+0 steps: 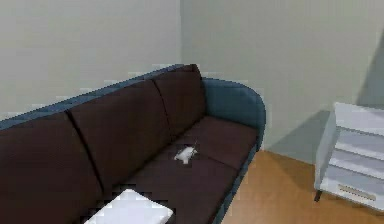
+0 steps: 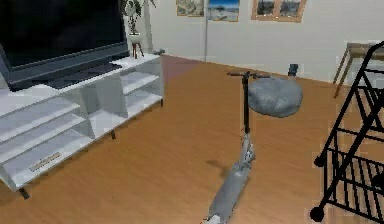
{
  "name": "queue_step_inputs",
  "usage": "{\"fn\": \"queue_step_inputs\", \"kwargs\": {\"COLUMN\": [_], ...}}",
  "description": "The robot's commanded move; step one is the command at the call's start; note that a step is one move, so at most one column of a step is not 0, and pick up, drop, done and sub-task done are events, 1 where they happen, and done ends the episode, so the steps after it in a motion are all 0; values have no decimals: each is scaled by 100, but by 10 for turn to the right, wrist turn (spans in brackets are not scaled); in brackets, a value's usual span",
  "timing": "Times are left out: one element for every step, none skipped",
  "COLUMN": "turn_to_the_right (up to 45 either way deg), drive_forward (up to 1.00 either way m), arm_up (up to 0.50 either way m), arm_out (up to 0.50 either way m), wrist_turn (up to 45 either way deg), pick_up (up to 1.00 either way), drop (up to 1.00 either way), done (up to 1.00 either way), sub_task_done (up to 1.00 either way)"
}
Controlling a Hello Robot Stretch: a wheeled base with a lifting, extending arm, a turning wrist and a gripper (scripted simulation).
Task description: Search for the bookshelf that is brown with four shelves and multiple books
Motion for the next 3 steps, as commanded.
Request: {"fn": "queue_step_inputs", "kwargs": {"turn_to_the_right": [270, 0, 450], "drive_forward": [0, 45, 0], "arm_up": [0, 0, 0], "arm_out": [0, 0, 0], "wrist_turn": [0, 0, 0], "pick_up": [0, 0, 0], "drop": [0, 0, 0], "done": [0, 0, 0], "sub_task_done": [0, 0, 0]}}
